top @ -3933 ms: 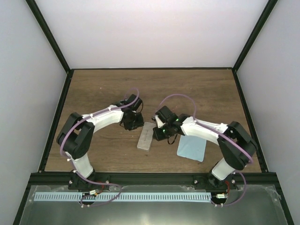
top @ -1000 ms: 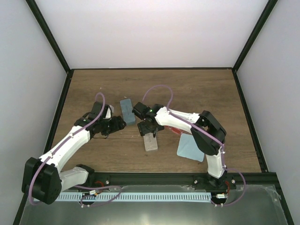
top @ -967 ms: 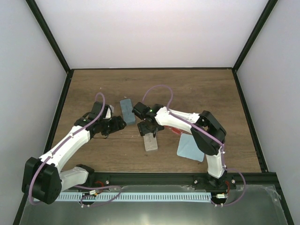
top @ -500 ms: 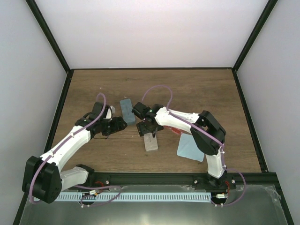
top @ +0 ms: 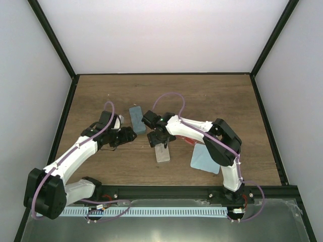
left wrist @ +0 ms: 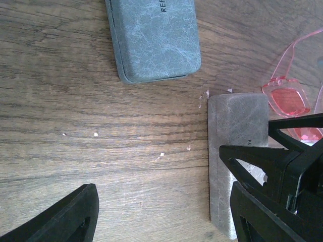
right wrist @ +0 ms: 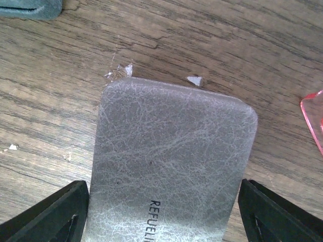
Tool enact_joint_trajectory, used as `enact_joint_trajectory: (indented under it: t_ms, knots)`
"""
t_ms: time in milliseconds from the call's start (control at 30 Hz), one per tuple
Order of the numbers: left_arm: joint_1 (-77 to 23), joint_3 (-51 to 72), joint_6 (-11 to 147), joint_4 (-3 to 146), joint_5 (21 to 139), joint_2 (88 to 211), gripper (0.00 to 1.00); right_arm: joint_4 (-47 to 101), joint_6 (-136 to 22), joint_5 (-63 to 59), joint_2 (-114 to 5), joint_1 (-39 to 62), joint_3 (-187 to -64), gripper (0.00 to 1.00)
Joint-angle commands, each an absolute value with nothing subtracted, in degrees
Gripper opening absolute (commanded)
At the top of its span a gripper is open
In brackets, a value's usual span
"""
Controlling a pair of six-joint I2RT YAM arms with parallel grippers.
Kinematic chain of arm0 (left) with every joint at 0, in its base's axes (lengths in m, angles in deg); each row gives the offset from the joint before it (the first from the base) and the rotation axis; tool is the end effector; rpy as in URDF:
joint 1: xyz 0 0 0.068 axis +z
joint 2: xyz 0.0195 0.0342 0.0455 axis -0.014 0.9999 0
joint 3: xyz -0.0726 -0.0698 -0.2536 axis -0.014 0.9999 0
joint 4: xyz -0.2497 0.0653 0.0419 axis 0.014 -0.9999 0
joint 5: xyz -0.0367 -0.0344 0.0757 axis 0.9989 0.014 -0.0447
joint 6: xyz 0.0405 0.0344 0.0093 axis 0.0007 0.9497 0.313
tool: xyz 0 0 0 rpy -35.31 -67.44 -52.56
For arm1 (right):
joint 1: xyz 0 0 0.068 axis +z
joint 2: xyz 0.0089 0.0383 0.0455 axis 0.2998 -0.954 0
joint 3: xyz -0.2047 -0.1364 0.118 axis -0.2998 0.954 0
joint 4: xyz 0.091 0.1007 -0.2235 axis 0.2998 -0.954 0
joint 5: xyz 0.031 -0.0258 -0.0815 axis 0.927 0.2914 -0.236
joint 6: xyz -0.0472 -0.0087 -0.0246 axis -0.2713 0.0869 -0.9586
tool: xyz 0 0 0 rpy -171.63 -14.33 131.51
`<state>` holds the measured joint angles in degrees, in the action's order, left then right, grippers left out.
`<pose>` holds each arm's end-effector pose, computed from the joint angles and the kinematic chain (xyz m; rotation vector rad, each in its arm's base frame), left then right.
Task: Organize the sunglasses
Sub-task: Pick up the sunglasses case from the center of the board.
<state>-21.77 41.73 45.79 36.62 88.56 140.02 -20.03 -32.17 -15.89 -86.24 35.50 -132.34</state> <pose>0.2004 -0.0877 0.2143 -0.1765 2.6809 -0.7081 0.2369 0.3072 0.1793 -0.5210 2.8575 0.0917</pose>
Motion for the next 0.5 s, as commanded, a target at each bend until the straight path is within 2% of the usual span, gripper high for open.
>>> enact_joint_trajectory:
  t_ms: [0,200,467]
  knots:
    - [-21.4,42.4,46.7,37.2,88.8,139.0,0.73,-20.7,-31.9,-16.5,-86.8,35.4,-135.0,0.81]
    - [-21.5,42.4,46.8,37.3,88.7,139.5,0.73,-21.3,-31.8,-16.4,-87.1,35.5,-135.3,0.73]
    - [-21.5,42.5,46.8,37.6,88.8,139.7,0.73,-21.1,-31.2,-15.5,-86.7,35.4,-135.3,0.56]
